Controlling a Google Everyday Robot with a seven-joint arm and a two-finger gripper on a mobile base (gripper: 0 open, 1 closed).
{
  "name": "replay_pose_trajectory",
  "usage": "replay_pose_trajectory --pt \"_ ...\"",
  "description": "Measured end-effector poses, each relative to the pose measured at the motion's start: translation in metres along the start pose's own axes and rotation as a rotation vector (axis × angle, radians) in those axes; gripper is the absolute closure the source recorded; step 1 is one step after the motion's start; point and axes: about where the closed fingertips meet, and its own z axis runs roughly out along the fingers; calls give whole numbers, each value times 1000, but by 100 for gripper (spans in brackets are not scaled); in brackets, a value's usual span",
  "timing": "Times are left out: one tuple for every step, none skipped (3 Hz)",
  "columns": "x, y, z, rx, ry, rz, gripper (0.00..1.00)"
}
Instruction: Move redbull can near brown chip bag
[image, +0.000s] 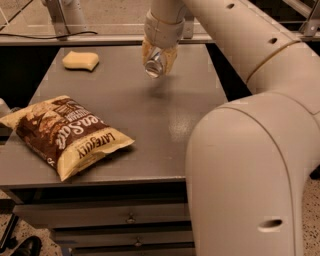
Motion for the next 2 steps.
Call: replay_pose_trajectory --pt "1 -10 2 9 1 -34 100" --pt "-21 -26 8 -49 0 -170 100"
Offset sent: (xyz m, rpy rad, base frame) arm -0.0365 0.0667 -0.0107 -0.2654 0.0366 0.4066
